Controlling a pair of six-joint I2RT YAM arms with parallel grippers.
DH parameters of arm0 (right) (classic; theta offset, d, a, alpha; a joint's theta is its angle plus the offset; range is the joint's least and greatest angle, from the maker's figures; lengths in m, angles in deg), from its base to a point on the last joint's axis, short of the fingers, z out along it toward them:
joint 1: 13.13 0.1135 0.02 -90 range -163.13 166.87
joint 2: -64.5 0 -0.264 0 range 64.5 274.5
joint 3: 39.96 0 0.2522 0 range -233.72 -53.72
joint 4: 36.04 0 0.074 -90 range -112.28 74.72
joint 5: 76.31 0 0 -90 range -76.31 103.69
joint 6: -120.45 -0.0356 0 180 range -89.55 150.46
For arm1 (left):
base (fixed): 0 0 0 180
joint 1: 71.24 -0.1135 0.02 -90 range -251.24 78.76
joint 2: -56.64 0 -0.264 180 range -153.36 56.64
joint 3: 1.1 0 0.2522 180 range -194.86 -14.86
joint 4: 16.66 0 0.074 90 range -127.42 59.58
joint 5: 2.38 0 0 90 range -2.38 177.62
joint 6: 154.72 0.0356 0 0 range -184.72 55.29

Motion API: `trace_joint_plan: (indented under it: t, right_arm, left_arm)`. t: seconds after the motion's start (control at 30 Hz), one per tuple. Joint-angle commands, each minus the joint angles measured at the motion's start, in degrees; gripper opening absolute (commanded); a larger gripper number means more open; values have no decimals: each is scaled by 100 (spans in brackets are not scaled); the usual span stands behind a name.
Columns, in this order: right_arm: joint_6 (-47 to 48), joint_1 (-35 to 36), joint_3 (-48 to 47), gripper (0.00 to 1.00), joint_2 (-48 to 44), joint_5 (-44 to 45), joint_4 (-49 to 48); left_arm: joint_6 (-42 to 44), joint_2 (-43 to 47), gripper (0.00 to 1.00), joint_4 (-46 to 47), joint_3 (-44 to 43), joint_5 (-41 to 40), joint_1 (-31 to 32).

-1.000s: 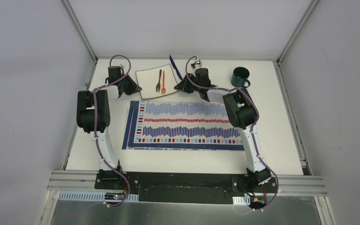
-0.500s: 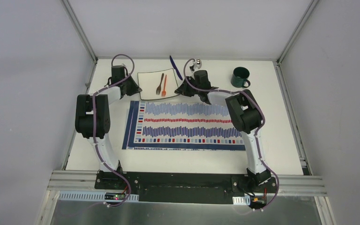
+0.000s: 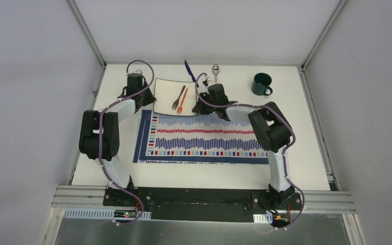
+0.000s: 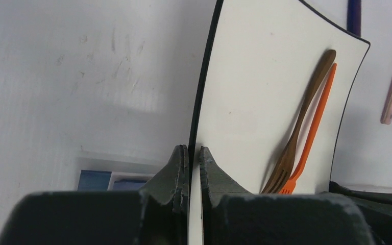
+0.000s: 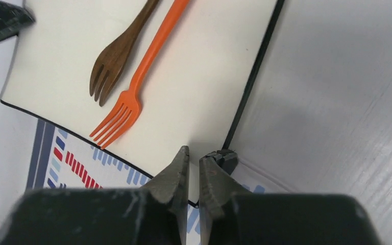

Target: Set the dinner table for one person

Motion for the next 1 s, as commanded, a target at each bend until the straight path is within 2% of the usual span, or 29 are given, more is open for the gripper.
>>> trace_joint_plan:
  t: [0.0, 0.37, 0.83, 0.9, 0.97]
  right_arm:
    - [160, 970, 106, 0, -363, -877, -461]
    - [246, 1008, 353, 0, -453, -818, -473]
    - [372, 998, 377, 0, -369, -891, -307]
    - [418, 1000, 374, 0, -403, -896, -211]
    - [420, 984, 412, 0, -451, -903, -166]
  left_arm:
    - [-317, 478, 0, 427, 52, 1630, 1129]
    - [-306, 239, 0, 455, 357, 1382, 1809]
    - [-198, -94, 0, 168, 288, 1053, 1837]
    - [-183, -49, 7, 88, 275, 969, 1836]
    - [-144, 67, 18, -31, 266, 855, 1836]
